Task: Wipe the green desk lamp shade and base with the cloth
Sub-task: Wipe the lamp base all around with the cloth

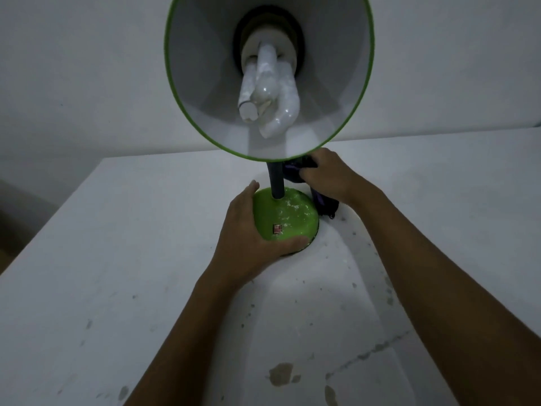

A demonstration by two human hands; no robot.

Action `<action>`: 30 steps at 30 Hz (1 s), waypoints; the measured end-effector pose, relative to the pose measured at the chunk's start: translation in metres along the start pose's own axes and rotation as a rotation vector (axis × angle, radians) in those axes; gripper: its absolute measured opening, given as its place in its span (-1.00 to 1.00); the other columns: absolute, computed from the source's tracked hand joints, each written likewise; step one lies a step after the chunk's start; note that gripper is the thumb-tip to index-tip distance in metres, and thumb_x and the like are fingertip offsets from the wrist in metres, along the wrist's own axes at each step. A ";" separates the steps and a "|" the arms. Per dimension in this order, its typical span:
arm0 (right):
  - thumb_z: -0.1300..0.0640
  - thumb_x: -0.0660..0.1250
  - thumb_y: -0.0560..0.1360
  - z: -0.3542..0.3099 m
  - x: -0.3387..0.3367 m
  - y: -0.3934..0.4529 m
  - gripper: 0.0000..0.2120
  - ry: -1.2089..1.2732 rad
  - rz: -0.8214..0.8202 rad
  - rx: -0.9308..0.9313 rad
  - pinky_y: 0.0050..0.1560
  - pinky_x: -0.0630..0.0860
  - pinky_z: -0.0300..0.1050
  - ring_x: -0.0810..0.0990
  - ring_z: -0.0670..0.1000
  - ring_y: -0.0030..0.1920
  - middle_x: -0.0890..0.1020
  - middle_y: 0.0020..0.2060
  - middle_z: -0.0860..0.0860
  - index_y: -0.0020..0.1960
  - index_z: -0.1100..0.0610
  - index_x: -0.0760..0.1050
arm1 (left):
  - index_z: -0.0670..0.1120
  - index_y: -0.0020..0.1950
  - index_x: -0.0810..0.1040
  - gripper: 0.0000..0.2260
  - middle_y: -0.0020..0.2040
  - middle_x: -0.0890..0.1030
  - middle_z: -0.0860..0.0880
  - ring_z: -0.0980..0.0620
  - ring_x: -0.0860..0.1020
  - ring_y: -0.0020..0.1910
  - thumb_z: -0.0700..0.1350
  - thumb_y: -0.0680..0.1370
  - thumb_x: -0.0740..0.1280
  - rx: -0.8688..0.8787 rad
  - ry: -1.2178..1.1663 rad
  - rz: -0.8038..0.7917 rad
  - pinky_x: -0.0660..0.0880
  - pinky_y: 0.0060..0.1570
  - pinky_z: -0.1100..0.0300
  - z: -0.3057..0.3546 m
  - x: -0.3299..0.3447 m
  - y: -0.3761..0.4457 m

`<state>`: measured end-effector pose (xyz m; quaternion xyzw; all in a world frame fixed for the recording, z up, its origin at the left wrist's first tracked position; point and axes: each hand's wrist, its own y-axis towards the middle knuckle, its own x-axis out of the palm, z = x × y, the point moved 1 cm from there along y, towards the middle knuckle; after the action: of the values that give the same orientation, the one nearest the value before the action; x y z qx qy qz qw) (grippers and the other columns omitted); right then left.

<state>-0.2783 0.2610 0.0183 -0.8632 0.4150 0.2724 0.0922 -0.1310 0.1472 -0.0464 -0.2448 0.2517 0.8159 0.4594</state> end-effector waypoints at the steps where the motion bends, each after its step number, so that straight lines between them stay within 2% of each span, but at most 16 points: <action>1: 0.31 0.25 0.50 -0.001 0.004 0.006 -0.76 -0.015 -0.060 0.017 -0.02 0.52 -0.32 0.62 -0.07 -0.06 0.66 -0.12 -0.01 -0.11 0.00 0.58 | 0.12 0.56 0.13 0.11 0.50 0.24 0.18 0.19 0.27 0.42 0.34 0.13 0.58 -0.004 -0.019 0.006 0.30 0.34 0.24 -0.001 0.000 0.001; 3: 0.27 0.22 0.40 -0.001 0.012 0.015 -0.68 -0.048 -0.145 0.028 0.18 0.56 -0.04 0.64 0.01 0.07 0.70 0.01 0.02 0.00 0.01 0.65 | 0.12 0.56 0.13 0.12 0.50 0.25 0.19 0.19 0.28 0.43 0.33 0.12 0.59 -0.010 -0.042 0.014 0.34 0.35 0.20 -0.003 -0.001 0.002; 5: 0.24 0.19 0.33 0.003 0.014 0.018 -0.58 -0.047 -0.198 0.039 0.23 0.54 0.04 0.64 0.01 0.11 0.71 0.04 -0.02 0.04 -0.03 0.68 | 0.13 0.56 0.13 0.13 0.50 0.25 0.20 0.18 0.29 0.43 0.33 0.10 0.59 -0.013 -0.053 0.017 0.36 0.36 0.17 -0.004 -0.001 0.003; 8: 0.23 0.18 0.32 0.003 0.011 0.013 -0.57 -0.011 -0.173 0.090 0.19 0.54 -0.04 0.64 -0.01 0.10 0.70 0.03 -0.03 0.08 -0.01 0.66 | 0.13 0.55 0.14 0.13 0.50 0.26 0.22 0.20 0.30 0.42 0.32 0.10 0.60 -0.011 -0.070 0.017 0.36 0.35 0.19 -0.005 -0.001 0.004; 10: 0.31 0.19 0.42 0.007 0.005 0.011 -0.64 -0.001 -0.136 0.103 0.00 0.51 -0.22 0.59 -0.11 -0.02 0.65 -0.06 -0.09 0.04 -0.03 0.59 | 0.13 0.54 0.15 0.12 0.49 0.27 0.22 0.20 0.30 0.40 0.31 0.10 0.61 -0.011 -0.076 0.017 0.37 0.35 0.19 -0.004 -0.002 0.004; 12: 0.39 0.17 0.46 0.014 -0.001 0.005 -0.59 0.003 -0.083 0.086 -0.11 0.44 -0.32 0.52 -0.19 -0.10 0.58 -0.13 -0.17 0.04 -0.07 0.56 | 0.13 0.54 0.16 0.11 0.48 0.28 0.22 0.20 0.31 0.40 0.28 0.10 0.62 -0.013 -0.089 0.016 0.38 0.35 0.17 -0.004 -0.003 0.004; 15: 0.43 0.15 0.43 0.022 -0.007 -0.007 -0.59 0.004 -0.056 0.067 -0.11 0.44 -0.29 0.54 -0.10 -0.13 0.62 -0.17 -0.09 -0.05 0.00 0.62 | 0.12 0.54 0.17 0.11 0.47 0.28 0.22 0.19 0.32 0.40 0.25 0.10 0.64 -0.013 -0.107 0.013 0.40 0.36 0.13 -0.004 -0.002 0.005; 17: 0.43 0.16 0.42 0.023 -0.011 -0.011 -0.56 -0.008 -0.053 0.072 -0.15 0.44 -0.28 0.54 -0.09 -0.15 0.63 -0.19 -0.08 -0.11 -0.06 0.61 | 0.12 0.54 0.17 0.10 0.47 0.28 0.22 0.19 0.32 0.39 0.25 0.11 0.64 -0.008 -0.107 0.012 0.40 0.36 0.13 -0.004 -0.001 0.005; 22: 0.39 0.16 0.43 0.014 -0.007 -0.004 -0.60 0.141 0.106 0.086 -0.17 0.47 -0.30 0.57 -0.10 -0.15 0.65 -0.16 -0.03 -0.07 -0.06 0.59 | 0.12 0.53 0.18 0.10 0.46 0.29 0.23 0.21 0.32 0.38 0.25 0.10 0.64 -0.006 -0.118 0.020 0.40 0.34 0.17 -0.003 -0.002 0.006; 24: 0.38 0.16 0.45 0.009 0.002 -0.002 -0.61 0.164 0.078 0.090 -0.20 0.46 -0.30 0.57 -0.10 -0.15 0.63 -0.17 -0.07 -0.11 -0.09 0.56 | 0.13 0.53 0.17 0.11 0.46 0.29 0.22 0.20 0.33 0.38 0.26 0.09 0.63 -0.003 -0.112 0.024 0.41 0.34 0.15 -0.004 -0.001 0.005; 27: 0.33 0.18 0.53 0.005 0.016 -0.002 -0.62 0.117 -0.024 0.081 -0.15 0.42 -0.27 0.55 -0.04 0.00 0.58 0.00 -0.05 0.14 -0.10 0.49 | 0.12 0.55 0.16 0.11 0.47 0.29 0.20 0.19 0.33 0.38 0.27 0.11 0.63 -0.005 -0.109 0.023 0.42 0.34 0.13 -0.004 0.000 0.005; 28: 0.30 0.19 0.55 0.005 0.018 -0.002 -0.62 0.099 -0.026 0.080 -0.11 0.43 -0.25 0.53 0.00 0.05 0.56 0.07 -0.01 0.25 -0.07 0.46 | 0.11 0.55 0.16 0.11 0.47 0.29 0.20 0.18 0.33 0.39 0.27 0.11 0.63 -0.004 -0.109 0.021 0.42 0.34 0.12 -0.004 0.000 0.005; 30: 0.24 0.22 0.57 0.007 0.021 -0.003 -0.62 0.068 -0.005 0.091 0.03 0.47 -0.13 0.52 0.06 0.12 0.55 0.16 0.06 0.35 0.00 0.41 | 0.10 0.55 0.16 0.11 0.47 0.30 0.18 0.17 0.34 0.39 0.26 0.12 0.63 0.000 -0.107 0.021 0.43 0.35 0.10 -0.004 0.000 0.006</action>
<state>-0.2682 0.2517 0.0010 -0.8681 0.4274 0.2234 0.1177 -0.1353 0.1417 -0.0484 -0.1982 0.2296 0.8324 0.4638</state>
